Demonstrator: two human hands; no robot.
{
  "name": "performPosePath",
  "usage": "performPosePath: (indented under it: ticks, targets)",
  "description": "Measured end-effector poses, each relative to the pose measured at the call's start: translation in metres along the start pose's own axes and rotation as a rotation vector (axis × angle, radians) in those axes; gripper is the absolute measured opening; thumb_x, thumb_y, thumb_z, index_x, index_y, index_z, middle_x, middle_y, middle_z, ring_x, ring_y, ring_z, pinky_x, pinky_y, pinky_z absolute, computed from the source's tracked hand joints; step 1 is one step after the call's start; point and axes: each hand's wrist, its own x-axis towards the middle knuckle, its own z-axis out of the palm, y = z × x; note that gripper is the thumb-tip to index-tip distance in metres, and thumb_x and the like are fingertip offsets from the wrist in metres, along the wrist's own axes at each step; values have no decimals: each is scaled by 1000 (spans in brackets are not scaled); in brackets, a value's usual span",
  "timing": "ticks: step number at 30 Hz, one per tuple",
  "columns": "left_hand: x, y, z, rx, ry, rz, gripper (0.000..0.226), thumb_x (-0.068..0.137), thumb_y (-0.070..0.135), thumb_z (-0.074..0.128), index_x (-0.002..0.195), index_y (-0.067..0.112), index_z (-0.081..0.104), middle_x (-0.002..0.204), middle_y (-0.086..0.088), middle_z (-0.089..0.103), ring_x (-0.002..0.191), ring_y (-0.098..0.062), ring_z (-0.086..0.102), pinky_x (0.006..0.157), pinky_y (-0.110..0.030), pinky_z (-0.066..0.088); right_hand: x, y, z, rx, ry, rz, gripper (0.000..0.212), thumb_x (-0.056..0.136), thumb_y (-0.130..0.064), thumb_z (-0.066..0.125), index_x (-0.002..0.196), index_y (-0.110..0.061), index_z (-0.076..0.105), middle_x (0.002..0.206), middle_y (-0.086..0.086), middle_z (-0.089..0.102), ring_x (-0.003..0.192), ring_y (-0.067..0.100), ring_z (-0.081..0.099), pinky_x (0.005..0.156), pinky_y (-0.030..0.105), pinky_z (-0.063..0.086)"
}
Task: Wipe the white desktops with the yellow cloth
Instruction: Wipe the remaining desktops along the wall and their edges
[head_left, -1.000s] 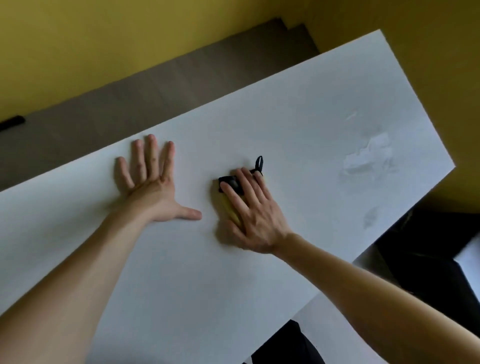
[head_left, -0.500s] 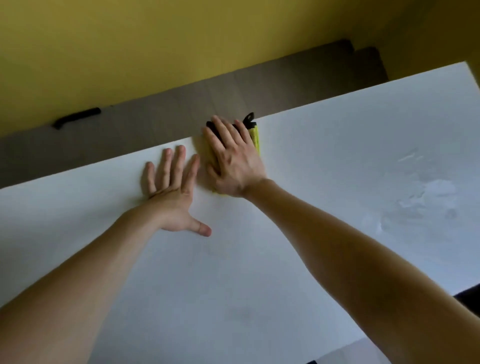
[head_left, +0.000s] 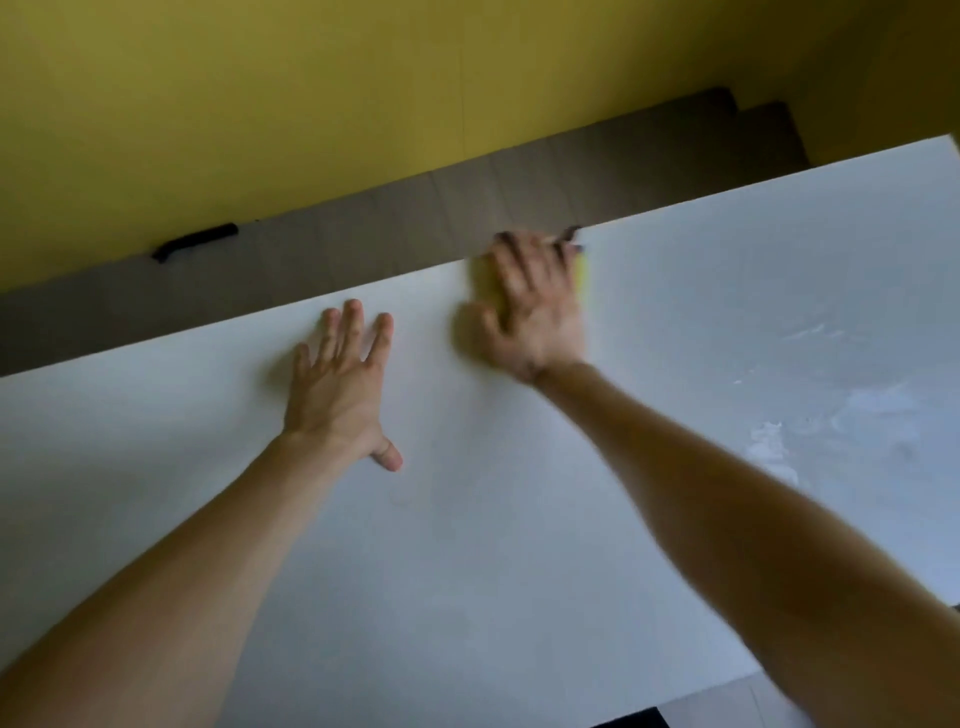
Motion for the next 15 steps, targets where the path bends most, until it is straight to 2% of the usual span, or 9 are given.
performPosePath:
  ticks: [3, 5, 7, 9, 12, 13, 15]
  targets:
    - [-2, 2, 1, -13, 4, -28, 183, 38, 70, 103, 170, 18, -13, 179, -11, -21, 167, -34, -13, 133, -57, 21, 6, -77, 18, 36, -85, -260, 68, 108, -55, 31, 166, -21, 43, 172, 10, 39, 162, 36, 28, 133, 60, 8]
    - [-3, 7, -1, -21, -2, -79, 183, 39, 67, 104, 170, 14, -13, 179, -12, -21, 167, -34, -12, 133, -57, 22, 11, -70, 21, 54, -98, -364, 66, 107, -51, 35, 165, -22, 44, 172, 9, 41, 163, 35, 29, 134, 58, 8]
    - [0, 10, -4, -2, -29, -84, 182, 44, 66, 104, 169, 13, -17, 178, -12, -25, 167, -34, -14, 133, -58, 21, 15, -22, 16, 38, -84, -374, 66, 105, -48, 40, 166, -24, 42, 171, 8, 42, 162, 34, 29, 135, 55, 9]
    - [0, 9, -4, 10, -48, -78, 183, 46, 66, 103, 168, 13, -21, 176, -12, -30, 166, -34, -17, 133, -59, 20, 17, 49, 1, 43, -42, -205, 63, 106, -47, 42, 166, -27, 41, 170, 7, 43, 163, 33, 29, 136, 55, 9]
    - [-2, 8, -4, 14, -61, -78, 183, 46, 66, 103, 168, 13, -23, 175, -12, -32, 166, -35, -18, 133, -59, 19, 9, 144, -34, -10, -22, 114, 65, 107, -56, 33, 167, -30, 35, 172, 6, 37, 164, 31, 23, 135, 56, 7]
    - [-2, 9, -3, 13, -59, -81, 183, 46, 65, 103, 167, 12, -23, 175, -13, -32, 166, -35, -17, 132, -60, 19, 6, 154, -39, -31, -8, 209, 68, 105, -57, 33, 167, -29, 35, 173, 8, 36, 164, 32, 23, 135, 57, 7]
    - [-2, 11, -5, 15, -51, -78, 183, 46, 65, 104, 167, 11, -23, 175, -14, -31, 166, -36, -17, 132, -61, 20, 7, 124, -33, -48, 24, 336, 78, 97, -59, 42, 166, -23, 37, 172, 12, 36, 162, 37, 25, 134, 60, 7]
